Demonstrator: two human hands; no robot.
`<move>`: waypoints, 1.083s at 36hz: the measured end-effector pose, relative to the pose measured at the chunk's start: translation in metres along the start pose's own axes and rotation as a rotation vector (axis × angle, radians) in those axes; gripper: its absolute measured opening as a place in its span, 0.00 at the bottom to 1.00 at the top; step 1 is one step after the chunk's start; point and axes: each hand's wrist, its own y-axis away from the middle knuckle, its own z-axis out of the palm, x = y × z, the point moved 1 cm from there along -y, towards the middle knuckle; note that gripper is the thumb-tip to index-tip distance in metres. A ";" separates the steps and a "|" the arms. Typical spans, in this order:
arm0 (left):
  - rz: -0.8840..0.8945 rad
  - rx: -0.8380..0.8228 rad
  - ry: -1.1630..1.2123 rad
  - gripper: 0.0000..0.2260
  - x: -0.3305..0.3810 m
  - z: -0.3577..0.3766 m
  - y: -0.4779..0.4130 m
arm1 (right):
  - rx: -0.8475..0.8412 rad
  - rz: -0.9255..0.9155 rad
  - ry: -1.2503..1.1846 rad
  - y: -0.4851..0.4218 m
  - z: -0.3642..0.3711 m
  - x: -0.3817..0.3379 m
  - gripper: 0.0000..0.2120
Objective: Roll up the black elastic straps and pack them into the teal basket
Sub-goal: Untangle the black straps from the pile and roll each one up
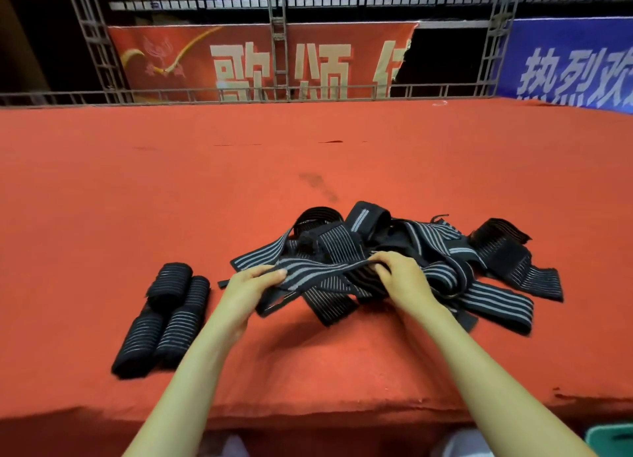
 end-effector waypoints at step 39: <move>0.305 -0.041 -0.282 0.04 0.035 0.042 -0.045 | -0.080 0.032 0.205 -0.040 0.010 0.059 0.08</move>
